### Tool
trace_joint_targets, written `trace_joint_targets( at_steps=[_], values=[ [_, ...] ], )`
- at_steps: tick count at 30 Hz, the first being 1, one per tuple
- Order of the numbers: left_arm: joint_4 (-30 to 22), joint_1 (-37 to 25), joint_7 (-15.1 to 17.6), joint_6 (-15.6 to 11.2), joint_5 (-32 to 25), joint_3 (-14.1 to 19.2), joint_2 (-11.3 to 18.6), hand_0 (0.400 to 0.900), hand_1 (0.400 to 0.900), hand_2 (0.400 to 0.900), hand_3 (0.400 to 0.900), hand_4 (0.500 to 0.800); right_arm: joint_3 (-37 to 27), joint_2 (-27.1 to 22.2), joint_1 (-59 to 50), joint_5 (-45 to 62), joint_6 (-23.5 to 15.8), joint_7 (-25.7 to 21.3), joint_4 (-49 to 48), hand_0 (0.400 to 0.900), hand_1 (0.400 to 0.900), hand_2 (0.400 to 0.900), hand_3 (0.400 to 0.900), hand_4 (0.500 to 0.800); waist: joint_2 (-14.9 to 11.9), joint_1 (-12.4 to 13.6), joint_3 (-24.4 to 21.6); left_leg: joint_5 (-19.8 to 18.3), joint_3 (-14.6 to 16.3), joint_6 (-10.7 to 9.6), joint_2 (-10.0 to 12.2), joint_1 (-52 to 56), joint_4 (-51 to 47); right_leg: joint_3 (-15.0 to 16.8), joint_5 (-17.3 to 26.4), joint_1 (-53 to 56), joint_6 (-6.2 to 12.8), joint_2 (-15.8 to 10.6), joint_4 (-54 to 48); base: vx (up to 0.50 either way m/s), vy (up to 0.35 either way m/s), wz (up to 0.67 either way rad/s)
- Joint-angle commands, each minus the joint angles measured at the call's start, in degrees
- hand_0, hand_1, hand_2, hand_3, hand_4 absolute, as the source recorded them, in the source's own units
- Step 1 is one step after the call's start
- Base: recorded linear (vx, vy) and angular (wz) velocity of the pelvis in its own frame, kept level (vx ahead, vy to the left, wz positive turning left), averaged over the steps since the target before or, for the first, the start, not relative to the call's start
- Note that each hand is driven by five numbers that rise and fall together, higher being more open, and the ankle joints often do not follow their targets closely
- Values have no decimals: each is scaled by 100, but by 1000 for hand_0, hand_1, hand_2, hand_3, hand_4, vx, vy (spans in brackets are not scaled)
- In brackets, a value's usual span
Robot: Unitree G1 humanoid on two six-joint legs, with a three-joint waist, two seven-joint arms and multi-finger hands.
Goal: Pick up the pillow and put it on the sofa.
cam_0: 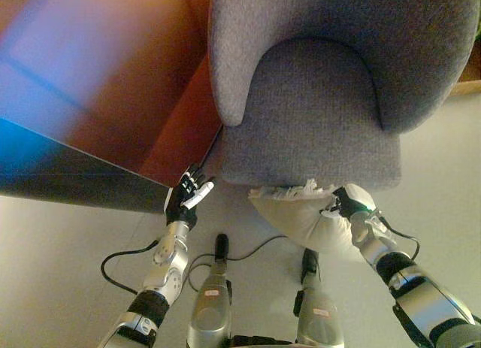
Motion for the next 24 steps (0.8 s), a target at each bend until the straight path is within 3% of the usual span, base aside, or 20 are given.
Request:
trace_joint_targets(
  at_steps=[1, 10, 24],
  values=[
    [-164, 169, -171, -233, 363, 25, 213, 900, 900, 900, 900, 800, -314, -313, 122, -68, -131, -147, -752, 400, 400, 400, 400, 500, -500, 17, -1023, -722, 146, 36, 49, 376, 158, -8, -22, -68, 237, -461, 256, 232, -17, 1],
    [-170, 875, -391, 176, 644, 329, 167, 900, 900, 900, 900, 800, -731, -444, 1125, -458, 172, 321, -1940, 400, 400, 400, 400, 500, -639, 3, -1836, -751, 224, 24, 139, 970, 17, -141, -83, 613, 229, -407, 71, 177, -7, 1],
    [35, 969, -630, 465, 637, 541, 275, 900, 900, 900, 900, 800, -1012, -900, 564, -570, 271, 945, -2237, 400, 400, 400, 400, 500, -790, 66, -2291, -801, 291, 55, 217, 1247, -10, -234, -110, 904, 250, -398, 50, 45, -4, -2]
  ],
)
